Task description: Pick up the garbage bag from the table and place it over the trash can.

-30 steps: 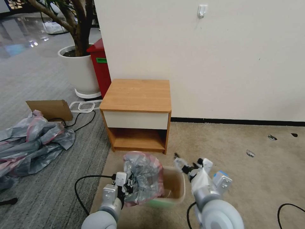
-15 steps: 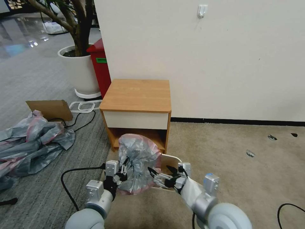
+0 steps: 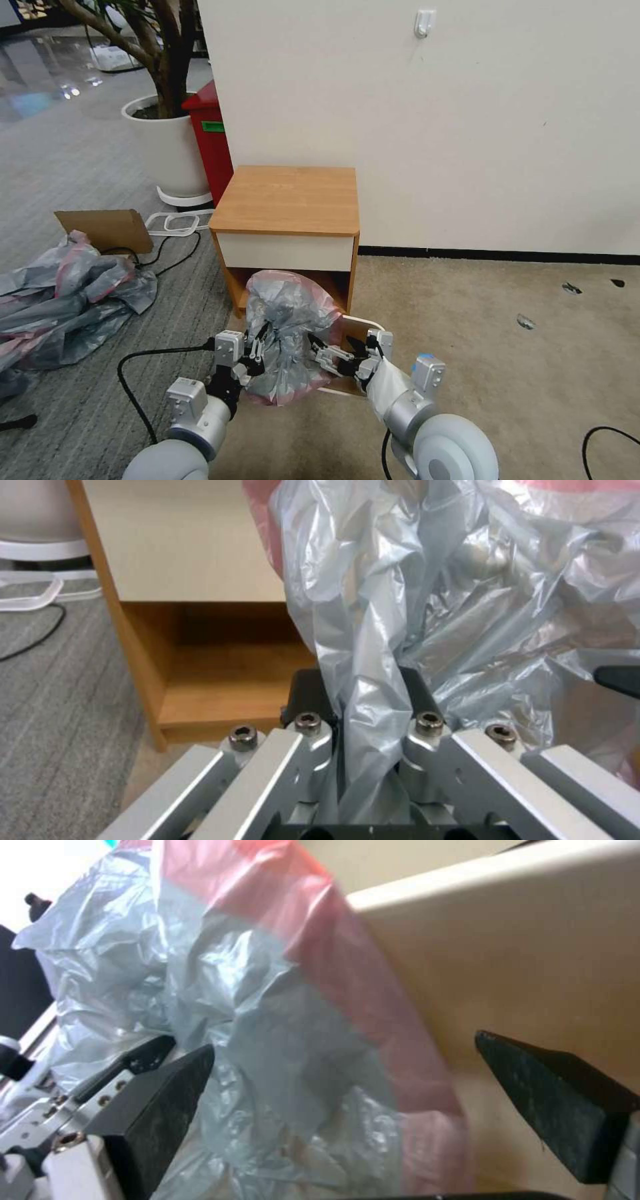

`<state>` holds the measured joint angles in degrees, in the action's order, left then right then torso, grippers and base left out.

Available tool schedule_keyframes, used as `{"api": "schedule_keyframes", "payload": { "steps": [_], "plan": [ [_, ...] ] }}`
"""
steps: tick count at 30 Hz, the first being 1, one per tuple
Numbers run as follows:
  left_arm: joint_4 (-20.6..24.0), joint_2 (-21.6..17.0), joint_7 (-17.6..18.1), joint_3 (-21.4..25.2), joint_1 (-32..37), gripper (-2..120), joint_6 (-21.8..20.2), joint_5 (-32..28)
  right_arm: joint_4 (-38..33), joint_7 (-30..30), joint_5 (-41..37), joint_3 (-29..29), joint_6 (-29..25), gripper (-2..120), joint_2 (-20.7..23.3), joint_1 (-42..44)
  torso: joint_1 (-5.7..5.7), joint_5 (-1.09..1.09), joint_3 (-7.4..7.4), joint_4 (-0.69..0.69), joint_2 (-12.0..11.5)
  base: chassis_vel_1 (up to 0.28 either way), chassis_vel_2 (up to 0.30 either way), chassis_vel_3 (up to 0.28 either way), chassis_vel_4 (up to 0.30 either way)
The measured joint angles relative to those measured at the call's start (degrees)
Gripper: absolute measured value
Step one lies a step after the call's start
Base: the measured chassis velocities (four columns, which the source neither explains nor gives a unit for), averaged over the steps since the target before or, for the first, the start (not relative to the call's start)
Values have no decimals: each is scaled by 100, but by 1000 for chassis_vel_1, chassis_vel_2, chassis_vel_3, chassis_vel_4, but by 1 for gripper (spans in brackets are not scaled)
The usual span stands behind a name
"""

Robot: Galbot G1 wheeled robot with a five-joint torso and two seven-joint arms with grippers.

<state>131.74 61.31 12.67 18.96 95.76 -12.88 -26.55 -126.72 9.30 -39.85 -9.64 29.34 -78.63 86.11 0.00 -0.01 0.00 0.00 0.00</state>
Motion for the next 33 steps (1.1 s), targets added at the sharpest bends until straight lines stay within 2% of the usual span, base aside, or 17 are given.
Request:
{"api": "schedule_keyframes", "payload": {
  "steps": [4,7,9,13,14,17,18,22,23,24,25,26,29,33],
  "plan": [
    [-34,2,-42,-9,-12,9,34,-54,49,-140,8,10,-107,95,-28,-16,0,0,0,0,0,0,0,0,0],
    [-53,4,-44,-18,-37,9,34,-195,71,-271,44,11,-168,80,-56,-19,0,0,0,0,0,0,0,0,0],
    [-53,4,-44,-17,-41,9,32,-247,90,-302,89,11,-196,76,-66,-20,0,0,0,-1,0,0,0,0,0],
    [-52,-5,31,46,-38,9,-12,-604,184,-420,367,24,-298,58,-108,-36,0,0,0,-1,0,0,0,0,0],
    [-52,-5,31,46,-38,9,-12,-604,184,-420,367,24,-298,58,-108,-36,0,0,0,-1,0,0,0,0,0],
    [-31,-15,90,103,-36,9,-78,-796,186,-471,457,25,-307,46,-108,-40,0,1,0,0,0,0,0,0,0],
    [-12,-17,135,127,-36,9,-123,-890,181,-499,563,23,-320,39,-104,-39,0,1,0,0,0,0,0,0,0],
    [-10,-14,168,137,-37,9,-149,-924,167,-501,761,28,-390,30,-103,-35,0,1,0,0,0,0,0,0,0],
    [-10,-8,173,137,-37,9,-153,-924,154,-501,850,45,-422,23,-104,-32,0,1,0,0,0,0,0,0,0],
    [-10,-6,175,137,-36,9,-155,-924,144,-501,875,53,-430,22,-104,-29,0,1,0,0,0,0,0,0,0],
    [-10,-4,177,137,-34,9,-159,-924,106,-501,908,68,-442,14,-102,-19,0,1,0,0,0,0,0,0,0],
    [-10,-4,177,137,-34,9,-159,-924,106,-501,908,68,-442,14,-102,-19,0,1,0,0,0,0,0,0,0],
    [-12,-7,185,158,-30,8,-171,-924,-81,-503,925,79,-444,1,-41,25,0,1,0,0,0,0,0,0,0],
    [-48,-4,215,187,-32,8,-190,-924,-383,-489,925,37,-324,0,84,75,0,1,0,-1,0,0,0,0,0]
  ]
}}
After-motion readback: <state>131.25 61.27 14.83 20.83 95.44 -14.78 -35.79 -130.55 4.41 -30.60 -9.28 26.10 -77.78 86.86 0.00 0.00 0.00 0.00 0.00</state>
